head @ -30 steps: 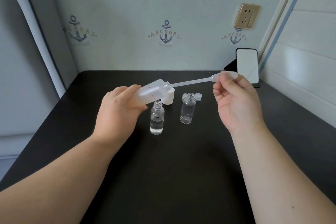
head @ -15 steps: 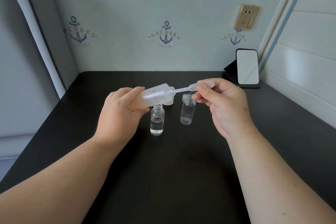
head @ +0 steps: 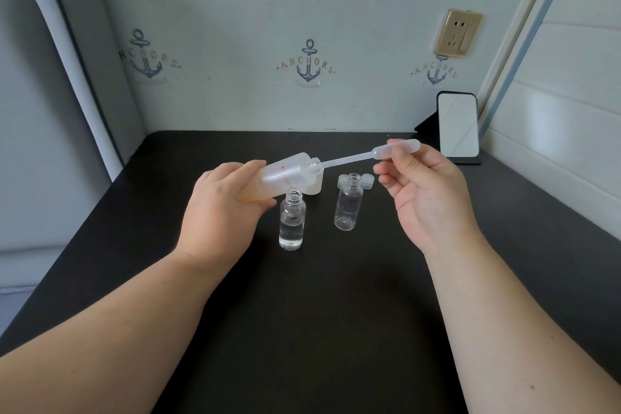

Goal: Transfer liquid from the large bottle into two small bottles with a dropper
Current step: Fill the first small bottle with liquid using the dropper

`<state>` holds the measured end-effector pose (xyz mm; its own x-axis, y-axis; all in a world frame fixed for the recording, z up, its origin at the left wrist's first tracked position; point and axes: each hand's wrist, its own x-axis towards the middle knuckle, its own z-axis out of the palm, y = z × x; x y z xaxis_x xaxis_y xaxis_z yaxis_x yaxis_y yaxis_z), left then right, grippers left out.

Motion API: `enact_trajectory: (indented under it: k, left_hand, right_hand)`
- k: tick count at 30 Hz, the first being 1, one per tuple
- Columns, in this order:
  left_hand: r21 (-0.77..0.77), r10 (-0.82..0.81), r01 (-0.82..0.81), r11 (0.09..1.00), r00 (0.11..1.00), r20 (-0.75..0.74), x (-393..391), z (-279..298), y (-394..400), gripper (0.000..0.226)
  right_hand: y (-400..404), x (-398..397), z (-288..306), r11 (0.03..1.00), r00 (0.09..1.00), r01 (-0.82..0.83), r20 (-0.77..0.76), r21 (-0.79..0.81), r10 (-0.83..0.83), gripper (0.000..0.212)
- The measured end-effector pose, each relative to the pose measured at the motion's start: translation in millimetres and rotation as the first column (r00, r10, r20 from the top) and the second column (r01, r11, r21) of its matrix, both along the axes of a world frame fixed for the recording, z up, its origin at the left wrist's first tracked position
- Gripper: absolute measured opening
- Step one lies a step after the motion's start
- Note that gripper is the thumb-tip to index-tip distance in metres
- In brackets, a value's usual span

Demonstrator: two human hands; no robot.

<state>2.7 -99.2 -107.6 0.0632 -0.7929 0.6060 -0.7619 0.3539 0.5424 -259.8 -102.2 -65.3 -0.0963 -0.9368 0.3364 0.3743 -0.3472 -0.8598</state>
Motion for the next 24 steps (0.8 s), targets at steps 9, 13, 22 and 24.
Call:
enact_trajectory:
  k: [9, 13, 22, 24]
  left_hand:
    - [0.041, 0.023, -0.021, 0.999, 0.998, -0.060, 0.6, 2.6, 1.1, 0.052]
    - [0.080, 0.033, -0.026, 0.996, 0.996, -0.088, 1.8, 4.0, 0.8, 0.049]
    - [0.118, 0.056, -0.040, 0.992, 0.990, -0.129, 3.3, 5.7, 1.9, 0.033]
    - [0.124, 0.052, -0.033, 0.992, 0.986, -0.156, 3.9, 5.4, 1.3, 0.029]
  right_hand:
    - [-2.8, -12.2, 2.2, 0.999, 0.979, -0.020, 0.203, 0.026, 0.015, 0.010]
    - [-5.1, -17.7, 0.5, 0.999, 0.954, -0.006, 0.300, 0.050, -0.009, 0.012]
    - [-6.2, -21.4, 0.7, 0.996, 0.910, 0.012, 0.412, 0.084, -0.046, 0.023]
    - [-6.3, -22.5, 1.0, 0.995, 0.890, 0.013, 0.453, 0.096, -0.055, 0.022]
